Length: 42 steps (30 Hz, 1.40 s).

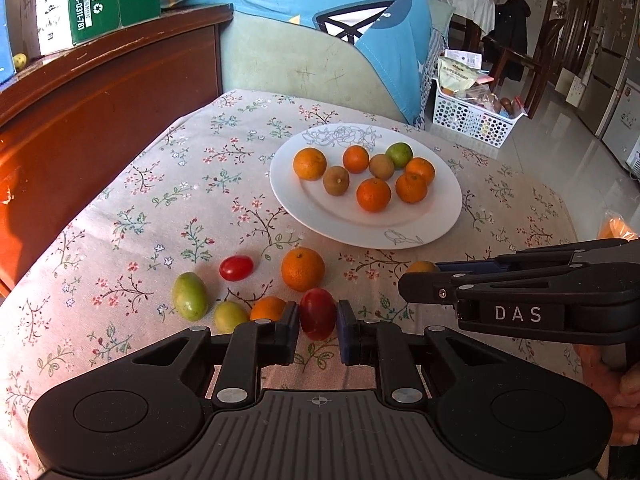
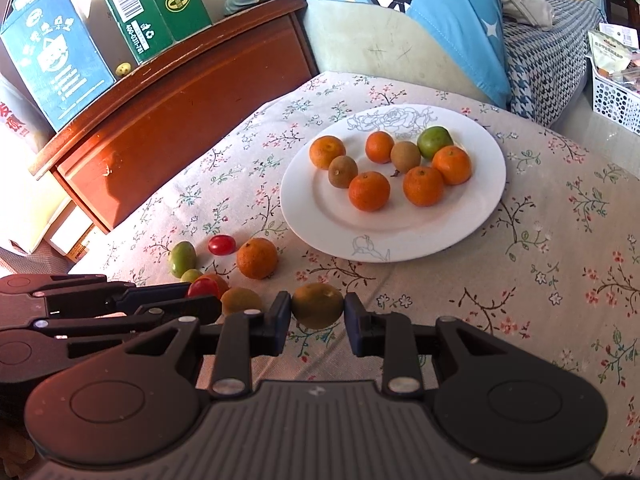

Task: Organize fruits
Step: 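Grasp a brown fruit with the right tool while the left tool grasps a red fruit, then carry the brown fruit onto the plate with the right tool while the left tool places the red fruit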

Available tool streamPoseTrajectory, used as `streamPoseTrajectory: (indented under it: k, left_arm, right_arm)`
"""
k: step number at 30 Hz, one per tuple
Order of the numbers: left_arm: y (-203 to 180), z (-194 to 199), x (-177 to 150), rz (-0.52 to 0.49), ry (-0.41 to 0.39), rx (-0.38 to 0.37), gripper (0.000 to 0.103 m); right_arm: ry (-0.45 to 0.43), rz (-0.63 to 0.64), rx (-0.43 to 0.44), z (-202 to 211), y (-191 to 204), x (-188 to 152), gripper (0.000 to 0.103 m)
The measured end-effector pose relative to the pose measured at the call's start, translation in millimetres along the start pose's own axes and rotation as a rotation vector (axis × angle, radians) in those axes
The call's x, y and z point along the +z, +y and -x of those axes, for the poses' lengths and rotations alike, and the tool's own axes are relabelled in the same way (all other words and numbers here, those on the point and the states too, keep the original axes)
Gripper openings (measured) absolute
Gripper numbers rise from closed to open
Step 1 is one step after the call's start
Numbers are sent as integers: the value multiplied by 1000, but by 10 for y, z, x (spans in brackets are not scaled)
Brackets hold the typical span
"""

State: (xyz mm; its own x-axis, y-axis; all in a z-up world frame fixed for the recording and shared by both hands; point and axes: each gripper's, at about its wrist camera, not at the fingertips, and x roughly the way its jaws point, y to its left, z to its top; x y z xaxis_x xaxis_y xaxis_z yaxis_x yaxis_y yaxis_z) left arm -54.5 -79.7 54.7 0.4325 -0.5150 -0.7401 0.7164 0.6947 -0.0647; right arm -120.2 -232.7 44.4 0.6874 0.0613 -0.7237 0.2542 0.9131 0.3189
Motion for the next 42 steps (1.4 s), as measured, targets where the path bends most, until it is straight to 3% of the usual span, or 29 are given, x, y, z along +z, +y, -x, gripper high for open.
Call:
streamPoseTrajectory:
  k: [20, 42]
  left_arm:
    - [-10, -187, 630, 27, -101, -17, 17]
    - [-14, -795, 847, 81, -17, -48, 17]
  right_arm:
    - [-131, -33, -3, 185, -162, 516, 29]
    - [-165, -71, -52, -379, -605, 1099, 29]
